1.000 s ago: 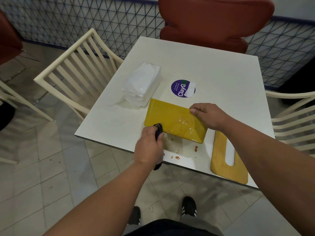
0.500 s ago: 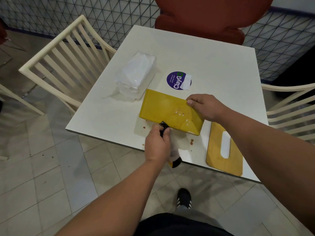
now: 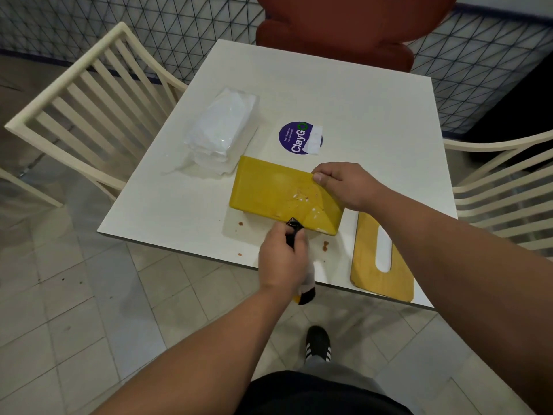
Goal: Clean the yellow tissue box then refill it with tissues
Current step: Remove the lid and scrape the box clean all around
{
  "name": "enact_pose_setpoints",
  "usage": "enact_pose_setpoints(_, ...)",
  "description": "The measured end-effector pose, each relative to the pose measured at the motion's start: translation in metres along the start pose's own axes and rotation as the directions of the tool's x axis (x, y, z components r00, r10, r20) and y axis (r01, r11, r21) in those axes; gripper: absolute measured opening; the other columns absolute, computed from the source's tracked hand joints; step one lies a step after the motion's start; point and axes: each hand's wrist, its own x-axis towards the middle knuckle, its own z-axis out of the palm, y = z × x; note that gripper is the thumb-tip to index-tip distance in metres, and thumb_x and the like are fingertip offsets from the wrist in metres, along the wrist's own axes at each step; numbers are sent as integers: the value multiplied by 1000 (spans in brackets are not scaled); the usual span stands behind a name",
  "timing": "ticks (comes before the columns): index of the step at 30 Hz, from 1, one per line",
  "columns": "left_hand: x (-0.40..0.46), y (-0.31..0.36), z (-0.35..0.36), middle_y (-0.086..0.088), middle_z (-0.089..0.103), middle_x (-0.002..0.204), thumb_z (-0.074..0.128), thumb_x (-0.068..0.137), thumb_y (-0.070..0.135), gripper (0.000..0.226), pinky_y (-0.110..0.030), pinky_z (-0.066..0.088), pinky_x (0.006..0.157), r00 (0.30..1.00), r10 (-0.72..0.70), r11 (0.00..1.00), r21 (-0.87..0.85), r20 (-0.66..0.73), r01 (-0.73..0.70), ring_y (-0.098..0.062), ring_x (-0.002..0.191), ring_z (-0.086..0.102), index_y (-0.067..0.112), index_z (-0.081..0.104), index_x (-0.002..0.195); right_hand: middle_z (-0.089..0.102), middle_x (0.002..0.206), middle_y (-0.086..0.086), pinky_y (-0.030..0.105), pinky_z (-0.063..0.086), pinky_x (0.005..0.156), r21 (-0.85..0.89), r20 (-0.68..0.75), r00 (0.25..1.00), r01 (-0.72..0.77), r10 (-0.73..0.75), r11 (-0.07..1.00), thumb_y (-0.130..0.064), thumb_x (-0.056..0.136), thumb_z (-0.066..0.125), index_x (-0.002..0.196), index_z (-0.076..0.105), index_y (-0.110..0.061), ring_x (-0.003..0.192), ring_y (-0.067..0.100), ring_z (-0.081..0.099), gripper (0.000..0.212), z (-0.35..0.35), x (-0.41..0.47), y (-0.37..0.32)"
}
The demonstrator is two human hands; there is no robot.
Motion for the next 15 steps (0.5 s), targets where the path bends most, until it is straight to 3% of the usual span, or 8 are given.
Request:
enact_pose_setpoints(2, -2, 1, 2, 1, 62, 88, 58, 92, 31, 16, -31, 48, 69, 999, 35, 999, 15, 5, -35, -16, 80, 57, 15, 57, 93, 60, 103, -5, 26, 37, 82, 7, -3, 1000, -2, 2, 1000, -30, 102, 42, 114, 65, -16, 99, 15, 52, 29, 0, -1, -1)
enact_pose_setpoints(7, -14, 16, 22, -1, 63, 85, 56, 93, 31, 18, -32, 47, 66, 968, 162, 981, 77, 190, -179, -18, 78, 57, 15, 59, 88, 65, 111, 0, 24, 37, 83, 8, -9, 1000, 1, -1, 1000, -28, 102, 43, 114, 65, -15, 102, 14, 53, 29, 2, -2, -3)
enact_pose_setpoints(12, -8, 2, 6, 1, 62, 81, 57, 93, 34, 19, -30, 45, 64, 993, 110, 993, 30, 29, -111, -15, 74, 56, 16, 59, 86, 64, 111, 0, 26, 37, 82, 13, -8, 1000, 6, -6, 1000, -29, 102, 43, 113, 65, -16, 99, 14, 52, 29, 2, -3, -4)
enact_pose_setpoints(15, -11, 9, 10, 0, 62, 80, 56, 94, 34, 21, -30, 44, 63, 990, 124, 990, 58, 73, -128, -15, 73, 55, 15, 59, 85, 64, 108, -1, 26, 37, 81, 22, -13, 1000, 4, -4, 1000, -29, 101, 43, 112, 65, -16, 98, 14, 52, 28, 2, -4, -5)
